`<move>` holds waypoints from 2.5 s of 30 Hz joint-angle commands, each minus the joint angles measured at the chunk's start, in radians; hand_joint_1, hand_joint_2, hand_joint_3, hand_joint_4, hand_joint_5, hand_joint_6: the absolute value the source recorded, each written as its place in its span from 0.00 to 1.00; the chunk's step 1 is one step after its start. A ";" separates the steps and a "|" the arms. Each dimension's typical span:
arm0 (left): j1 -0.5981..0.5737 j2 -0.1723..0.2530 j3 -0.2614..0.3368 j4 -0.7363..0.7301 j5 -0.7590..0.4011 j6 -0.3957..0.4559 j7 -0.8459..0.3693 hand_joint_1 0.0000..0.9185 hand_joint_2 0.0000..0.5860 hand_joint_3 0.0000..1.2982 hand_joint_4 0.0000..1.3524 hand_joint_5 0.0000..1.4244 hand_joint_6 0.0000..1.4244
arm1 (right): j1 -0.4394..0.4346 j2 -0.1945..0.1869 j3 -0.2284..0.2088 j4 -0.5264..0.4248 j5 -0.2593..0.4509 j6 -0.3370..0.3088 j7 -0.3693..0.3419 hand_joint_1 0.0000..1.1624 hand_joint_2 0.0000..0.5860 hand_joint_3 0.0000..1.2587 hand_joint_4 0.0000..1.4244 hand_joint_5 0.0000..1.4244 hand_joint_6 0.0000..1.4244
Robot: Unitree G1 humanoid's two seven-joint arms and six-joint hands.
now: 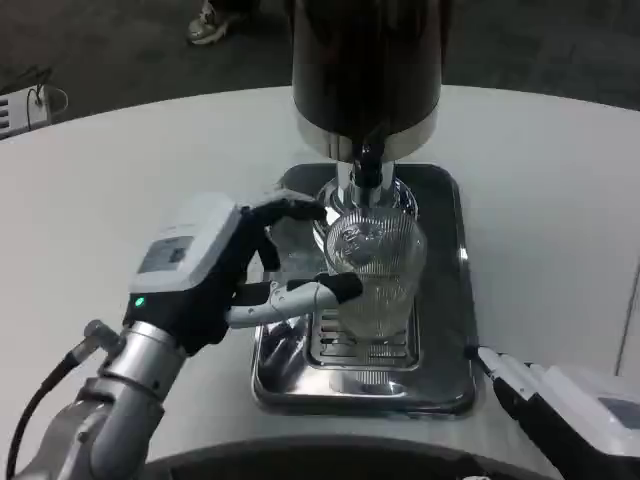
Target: Grasp the cup under the faucet to collect the drink, then remove the cup.
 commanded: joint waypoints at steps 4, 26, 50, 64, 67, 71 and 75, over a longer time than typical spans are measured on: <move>0.084 0.004 0.123 -0.132 -0.184 -0.128 -0.022 0.02 0.05 0.34 0.29 0.33 0.35 | 0.005 0.009 0.023 -0.013 -0.020 0.004 -0.010 0.45 0.82 0.00 0.00 0.00 0.00; -0.049 -0.090 0.139 -0.172 -0.548 -0.138 -0.402 0.00 0.10 0.16 0.14 0.22 0.28 | 0.029 0.022 0.039 -0.027 -0.035 0.001 -0.020 0.45 0.82 0.00 0.00 0.00 0.00; -0.194 -0.098 0.036 -0.038 -0.460 -0.047 -0.585 0.00 0.09 0.12 0.09 0.18 0.23 | 0.039 0.019 0.013 -0.036 -0.003 0.004 -0.026 0.44 0.83 0.00 0.00 0.00 0.00; -0.223 -0.025 -0.048 -0.005 -0.329 -0.128 -0.613 0.00 0.08 0.09 0.06 0.15 0.18 | 0.043 0.032 0.006 -0.043 0.024 0.030 -0.030 0.43 0.83 0.00 0.00 0.00 0.00; -0.229 -0.010 -0.062 -0.002 -0.308 -0.136 -0.616 0.00 0.07 0.09 0.06 0.14 0.18 | 0.041 0.034 0.004 -0.042 0.032 0.039 -0.031 0.43 0.83 0.00 0.00 0.00 0.00; -0.237 0.004 -0.077 0.003 -0.288 -0.143 -0.618 0.00 0.07 0.09 0.05 0.13 0.18 | 0.040 0.038 0.001 -0.043 0.047 0.050 -0.036 0.43 0.83 0.00 0.00 0.00 0.00; -0.242 0.012 -0.085 0.006 -0.287 -0.142 -0.620 0.00 0.07 0.08 0.05 0.13 0.18 | 0.044 0.060 -0.025 -0.047 0.124 0.077 -0.069 0.44 0.77 0.00 0.00 0.00 0.00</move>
